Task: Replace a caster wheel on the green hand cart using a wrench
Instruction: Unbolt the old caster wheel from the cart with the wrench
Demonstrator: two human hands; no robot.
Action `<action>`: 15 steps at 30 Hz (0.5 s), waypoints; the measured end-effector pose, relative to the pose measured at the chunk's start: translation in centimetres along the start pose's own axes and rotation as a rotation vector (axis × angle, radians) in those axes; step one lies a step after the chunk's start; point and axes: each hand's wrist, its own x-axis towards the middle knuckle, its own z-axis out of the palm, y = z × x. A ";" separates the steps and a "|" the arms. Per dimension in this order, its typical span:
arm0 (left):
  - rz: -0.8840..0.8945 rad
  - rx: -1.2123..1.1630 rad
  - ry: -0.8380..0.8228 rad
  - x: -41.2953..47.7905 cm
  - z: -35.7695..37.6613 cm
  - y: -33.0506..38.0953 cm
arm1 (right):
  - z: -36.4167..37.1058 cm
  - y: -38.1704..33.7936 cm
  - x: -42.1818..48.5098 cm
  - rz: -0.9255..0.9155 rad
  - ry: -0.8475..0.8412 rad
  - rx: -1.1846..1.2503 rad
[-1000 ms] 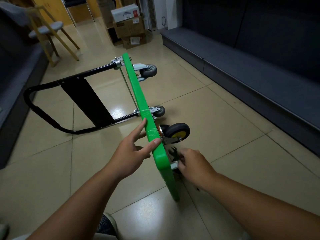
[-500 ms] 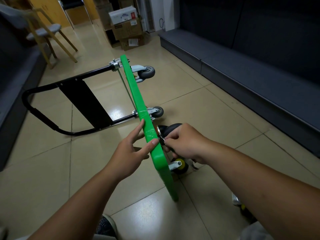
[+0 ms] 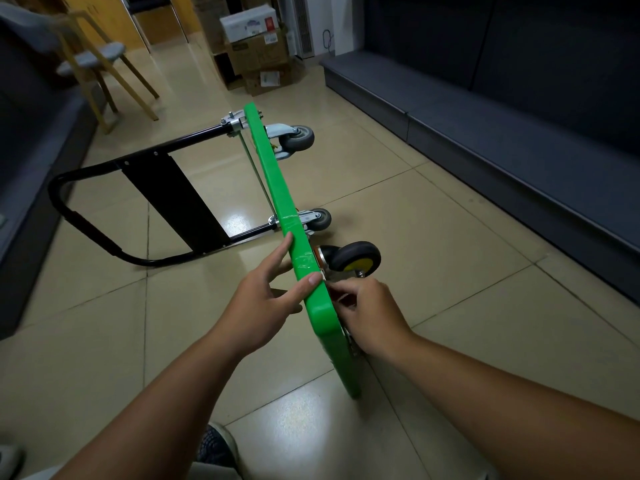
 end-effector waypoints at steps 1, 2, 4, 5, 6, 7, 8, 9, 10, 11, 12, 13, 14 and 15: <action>-0.003 0.004 -0.001 0.0 0.0 0.0 | 0.1 0.1 0.0 -0.012 -0.009 -0.042; -0.007 0.004 -0.001 0.0 0.0 0.0 | 0.3 0.4 0.0 -0.040 -0.013 -0.081; -0.009 -0.008 0.004 0.0 0.0 -0.1 | 0.2 0.8 -0.3 -0.087 0.026 -0.177; -0.010 -0.015 0.007 0.0 0.0 -0.1 | -0.1 0.8 -0.7 -0.083 0.052 -0.226; -0.011 -0.020 0.009 0.0 0.0 -0.1 | -0.4 1.0 -1.1 -0.062 0.075 -0.252; -0.012 -0.022 0.009 0.0 0.0 -0.1 | -0.8 1.3 -1.7 0.014 0.084 -0.281; -0.013 -0.019 0.008 0.0 0.0 -0.1 | -1.2 1.8 -2.2 0.123 0.069 -0.300; -0.013 -0.013 0.005 0.1 0.0 0.0 | -1.7 2.0 -2.6 0.275 0.026 -0.324; -0.015 -0.008 0.003 0.1 0.0 0.0 | -2.1 2.2 -3.0 0.419 -0.025 -0.325; -0.016 -0.004 0.001 0.1 0.0 0.0 | -2.4 2.1 -3.4 0.545 -0.091 -0.327; -0.017 -0.001 0.000 0.1 0.0 0.1 | -2.8 1.6 -3.5 0.620 -0.151 -0.318; -0.016 0.002 0.002 0.1 0.0 0.2 | -3.1 1.0 -3.3 0.647 -0.196 -0.314; -0.014 0.003 0.006 0.1 0.0 0.2 | -3.3 0.2 -2.9 0.641 -0.208 -0.293; -0.010 0.004 0.011 0.1 0.1 0.2 | -3.5 -0.7 -2.5 0.610 -0.210 -0.243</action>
